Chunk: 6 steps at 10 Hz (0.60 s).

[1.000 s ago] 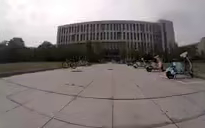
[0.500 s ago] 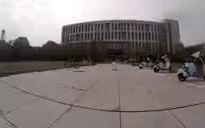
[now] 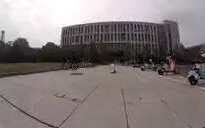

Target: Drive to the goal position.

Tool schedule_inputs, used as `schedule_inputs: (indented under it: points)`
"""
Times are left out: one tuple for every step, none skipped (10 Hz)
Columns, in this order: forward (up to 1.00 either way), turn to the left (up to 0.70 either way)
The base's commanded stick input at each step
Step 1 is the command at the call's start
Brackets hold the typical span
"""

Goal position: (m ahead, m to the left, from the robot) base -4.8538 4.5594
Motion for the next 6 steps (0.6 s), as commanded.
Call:
schedule_inputs:
  points:
    - [1.0,-0.3]
    - [1.0,-0.4]
    - [1.0,-0.4]
    - [1.0,-0.4]
    - [1.0,-0.4]
    - [1.0,-0.4]
